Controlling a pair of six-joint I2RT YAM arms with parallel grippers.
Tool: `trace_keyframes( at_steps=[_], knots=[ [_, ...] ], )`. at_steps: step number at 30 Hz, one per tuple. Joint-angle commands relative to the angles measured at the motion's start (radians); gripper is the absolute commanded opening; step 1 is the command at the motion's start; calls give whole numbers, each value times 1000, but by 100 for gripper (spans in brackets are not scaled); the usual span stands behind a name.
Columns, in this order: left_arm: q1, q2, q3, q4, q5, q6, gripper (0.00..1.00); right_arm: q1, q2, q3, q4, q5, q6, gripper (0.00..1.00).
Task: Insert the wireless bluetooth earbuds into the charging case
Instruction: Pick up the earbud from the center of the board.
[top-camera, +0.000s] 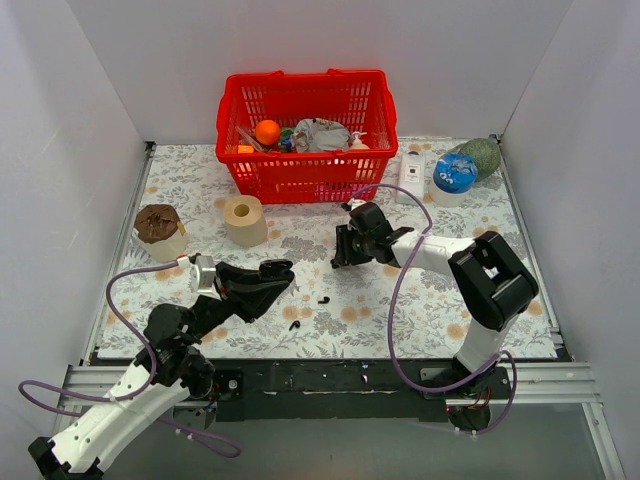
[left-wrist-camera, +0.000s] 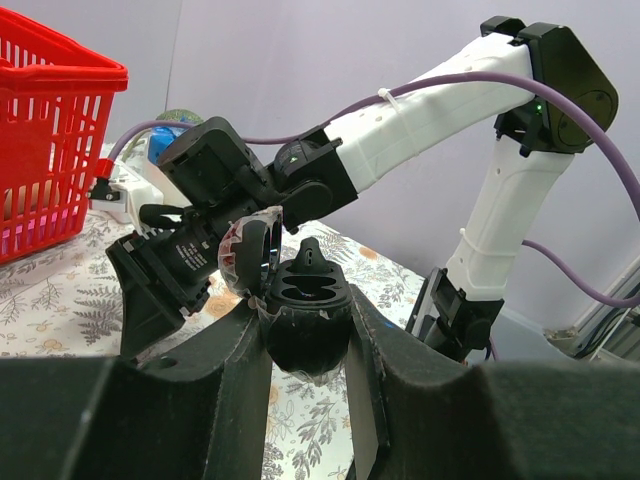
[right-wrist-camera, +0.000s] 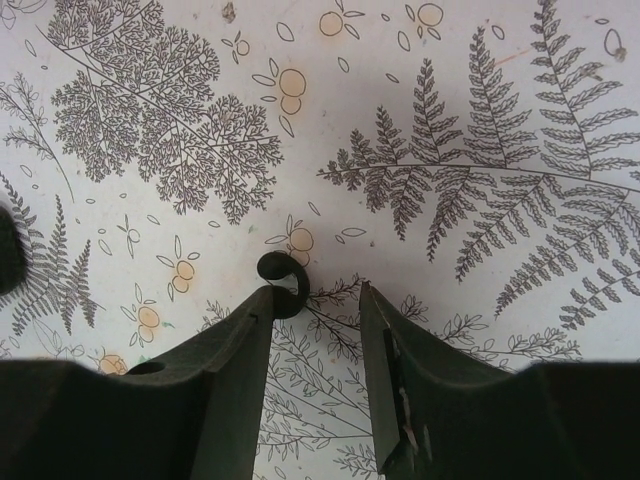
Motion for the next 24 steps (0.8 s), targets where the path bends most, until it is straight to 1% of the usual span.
trace_keyframes(
  at_steps=[1, 10, 13, 24],
  knots=[
    [0, -5, 17, -12, -5, 7, 0, 0, 33, 27, -2, -3, -22, 47],
    [0, -9, 15, -12, -7, 7, 0, 6, 53, 41, -2, -34, -20, 41],
    [0, -10, 15, -13, -7, 7, 0, 8, 59, 45, -2, -39, -19, 38],
    [0, -18, 14, -18, -5, 7, 0, 15, 81, 70, -39, -56, -11, 39]
  ],
)
